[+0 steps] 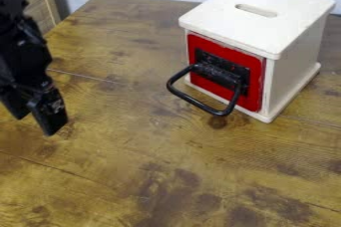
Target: Close the drawer
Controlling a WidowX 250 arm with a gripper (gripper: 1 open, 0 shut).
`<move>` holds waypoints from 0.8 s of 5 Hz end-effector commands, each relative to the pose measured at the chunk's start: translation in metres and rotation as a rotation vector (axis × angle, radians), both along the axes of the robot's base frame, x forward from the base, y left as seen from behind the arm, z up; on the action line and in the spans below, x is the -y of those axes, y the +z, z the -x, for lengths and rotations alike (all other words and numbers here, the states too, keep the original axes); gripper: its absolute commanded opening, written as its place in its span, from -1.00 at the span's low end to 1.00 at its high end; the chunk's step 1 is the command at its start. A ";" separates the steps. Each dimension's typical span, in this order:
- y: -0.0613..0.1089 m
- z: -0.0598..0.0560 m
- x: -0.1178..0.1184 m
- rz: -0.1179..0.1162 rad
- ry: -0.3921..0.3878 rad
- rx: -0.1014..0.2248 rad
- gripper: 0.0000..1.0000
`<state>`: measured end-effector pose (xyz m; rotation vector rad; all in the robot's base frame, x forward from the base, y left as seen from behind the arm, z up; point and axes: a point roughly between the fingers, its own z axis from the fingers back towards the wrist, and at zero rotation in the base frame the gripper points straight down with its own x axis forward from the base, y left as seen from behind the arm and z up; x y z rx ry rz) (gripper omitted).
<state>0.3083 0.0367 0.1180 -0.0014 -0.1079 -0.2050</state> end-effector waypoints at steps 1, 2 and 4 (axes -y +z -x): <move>0.026 -0.003 -0.002 0.000 -0.026 0.053 1.00; 0.025 -0.006 -0.012 -0.003 -0.048 0.069 1.00; 0.018 -0.020 -0.021 0.002 -0.108 0.056 1.00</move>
